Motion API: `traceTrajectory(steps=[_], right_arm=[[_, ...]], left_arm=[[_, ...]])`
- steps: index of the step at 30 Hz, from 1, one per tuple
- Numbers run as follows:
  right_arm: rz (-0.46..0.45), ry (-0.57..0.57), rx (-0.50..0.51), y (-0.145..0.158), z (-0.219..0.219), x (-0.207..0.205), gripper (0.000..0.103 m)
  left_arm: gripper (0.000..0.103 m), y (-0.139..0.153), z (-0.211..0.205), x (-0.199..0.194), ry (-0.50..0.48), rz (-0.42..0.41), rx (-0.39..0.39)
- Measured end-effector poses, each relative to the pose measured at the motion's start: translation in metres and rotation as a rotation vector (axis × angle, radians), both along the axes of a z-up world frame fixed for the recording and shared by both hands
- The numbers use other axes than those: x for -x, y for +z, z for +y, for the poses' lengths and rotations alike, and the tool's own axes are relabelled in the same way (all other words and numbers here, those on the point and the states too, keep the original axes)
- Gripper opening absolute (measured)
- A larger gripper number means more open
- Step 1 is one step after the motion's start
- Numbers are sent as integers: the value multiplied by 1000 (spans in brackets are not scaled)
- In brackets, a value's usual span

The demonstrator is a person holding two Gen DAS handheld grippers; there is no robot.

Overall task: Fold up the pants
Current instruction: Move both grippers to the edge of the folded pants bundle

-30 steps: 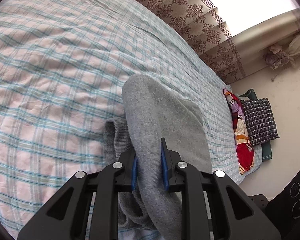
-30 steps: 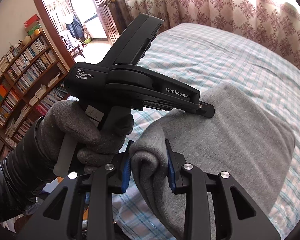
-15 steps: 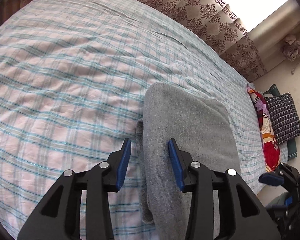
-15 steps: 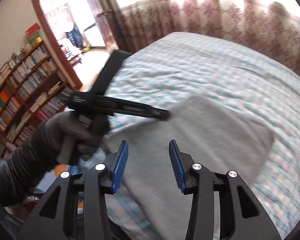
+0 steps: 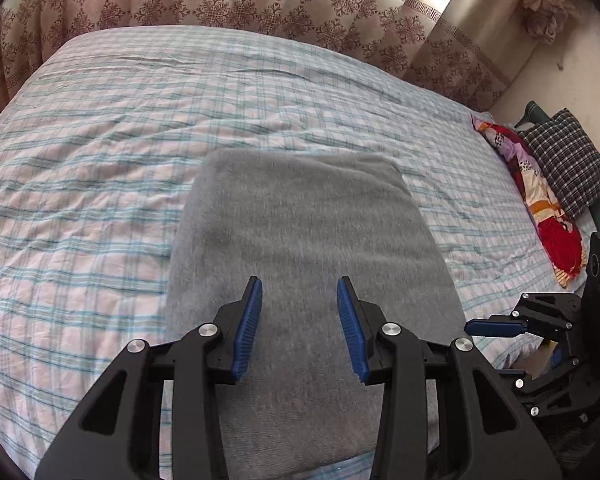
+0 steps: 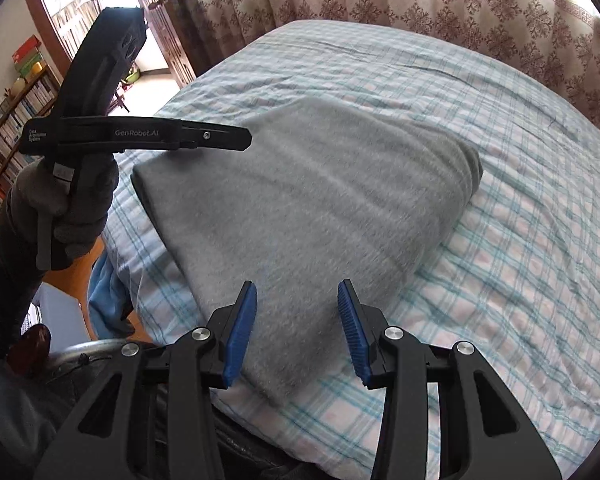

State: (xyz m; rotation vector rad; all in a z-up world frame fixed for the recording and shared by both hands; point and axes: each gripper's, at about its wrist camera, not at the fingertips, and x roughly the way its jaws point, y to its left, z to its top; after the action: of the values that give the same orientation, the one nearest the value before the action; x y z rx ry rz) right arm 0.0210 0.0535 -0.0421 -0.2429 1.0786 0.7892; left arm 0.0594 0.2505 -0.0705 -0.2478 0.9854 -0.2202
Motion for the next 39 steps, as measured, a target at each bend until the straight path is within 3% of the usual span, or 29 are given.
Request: traceTrajectory(steps=[4, 11, 16, 22, 29, 39], right_arm=[[38, 8, 22, -19, 0, 5, 44], [99, 0, 0, -36, -1, 4, 44], [121, -5, -54, -23, -10, -4, 43], [92, -204, -141, 1, -44, -49, 43], [110, -430, -182, -13, -63, -116, 43], [172, -524, -215, -45, -47, -188, 43]], left_arm=[[40, -21, 3, 3, 25, 25, 8], [40, -28, -3, 6, 2, -7, -39], [53, -21, -9, 7, -11, -16, -48], [62, -11, -12, 9, -6, -21, -73], [64, -13, -9, 11, 3, -9, -69], [65, -25, -6, 14, -14, -18, -63]])
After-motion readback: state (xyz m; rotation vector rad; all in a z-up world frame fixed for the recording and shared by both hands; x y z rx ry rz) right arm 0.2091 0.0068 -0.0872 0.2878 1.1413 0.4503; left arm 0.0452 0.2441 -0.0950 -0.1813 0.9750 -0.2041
